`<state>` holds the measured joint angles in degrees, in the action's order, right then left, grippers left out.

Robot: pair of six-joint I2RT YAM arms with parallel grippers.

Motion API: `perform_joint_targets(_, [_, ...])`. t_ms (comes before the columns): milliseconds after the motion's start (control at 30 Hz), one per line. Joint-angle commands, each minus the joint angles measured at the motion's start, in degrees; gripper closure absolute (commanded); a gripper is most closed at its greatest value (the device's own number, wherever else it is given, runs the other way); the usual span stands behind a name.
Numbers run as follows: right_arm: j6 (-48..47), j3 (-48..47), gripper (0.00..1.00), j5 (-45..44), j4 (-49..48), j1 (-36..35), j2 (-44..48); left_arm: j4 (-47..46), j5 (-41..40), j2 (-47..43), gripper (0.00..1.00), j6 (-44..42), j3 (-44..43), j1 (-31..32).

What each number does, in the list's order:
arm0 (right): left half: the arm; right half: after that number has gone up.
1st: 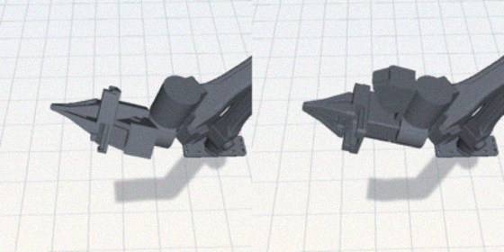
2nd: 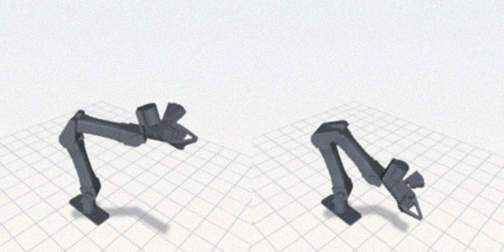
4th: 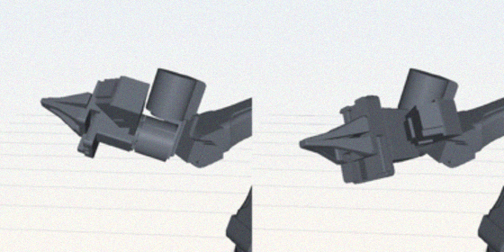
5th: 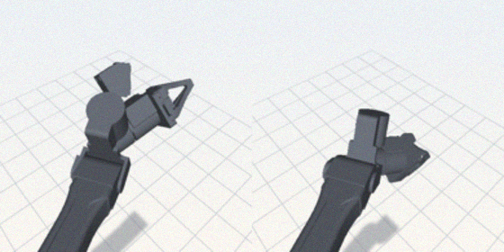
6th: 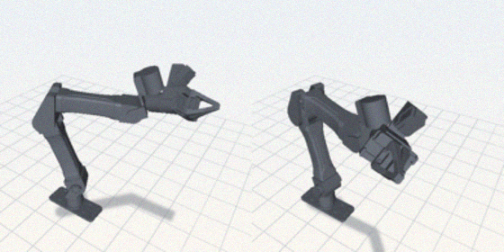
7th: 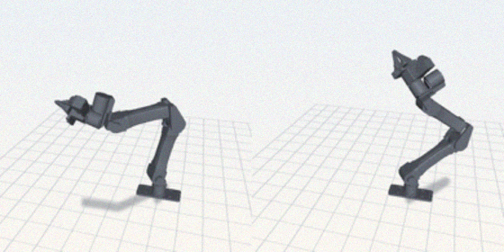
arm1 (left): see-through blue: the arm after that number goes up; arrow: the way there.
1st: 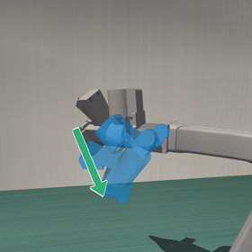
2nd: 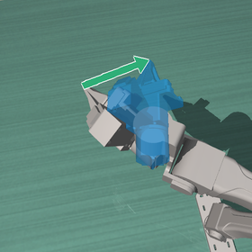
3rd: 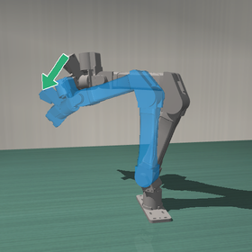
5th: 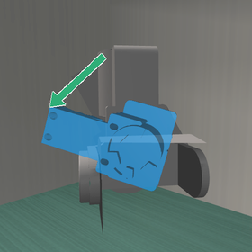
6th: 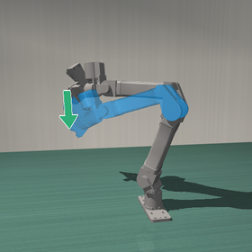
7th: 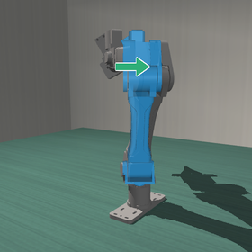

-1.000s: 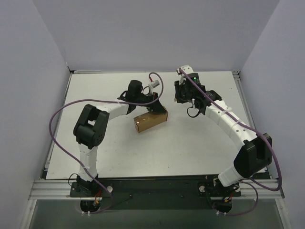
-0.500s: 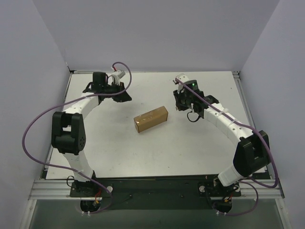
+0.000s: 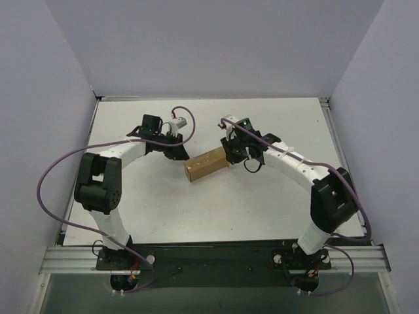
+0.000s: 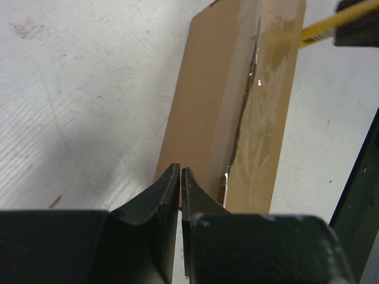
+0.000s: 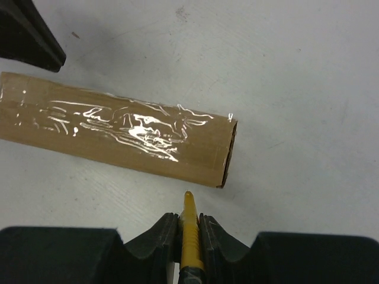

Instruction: Unpack the express box

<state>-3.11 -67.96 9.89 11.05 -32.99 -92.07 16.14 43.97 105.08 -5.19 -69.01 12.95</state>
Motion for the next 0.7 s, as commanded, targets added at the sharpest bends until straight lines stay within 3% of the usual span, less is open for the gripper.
perform_joint_targets(0, [0.8,-9.3,1.00,-3.1,-0.4,0.6,-6.4,1.2,3.8,-3.0,0.84,-4.5,0.5,1.5])
perform_joint_targets(200, [1.7,-20.5,1.00,-0.8,-0.7,0.4,-15.1,6.7,6.8,-7.8,0.85,-9.3,5.3,2.4])
perform_joint_targets(533, [8.3,-16.7,1.00,12.6,-13.2,-2.5,-16.6,21.2,6.8,-16.3,0.84,-25.5,10.1,3.8])
perform_joint_targets(667, [10.0,-16.1,1.00,6.5,-14.0,-2.3,-15.9,22.7,6.3,-18.2,0.83,-27.1,7.5,1.0])
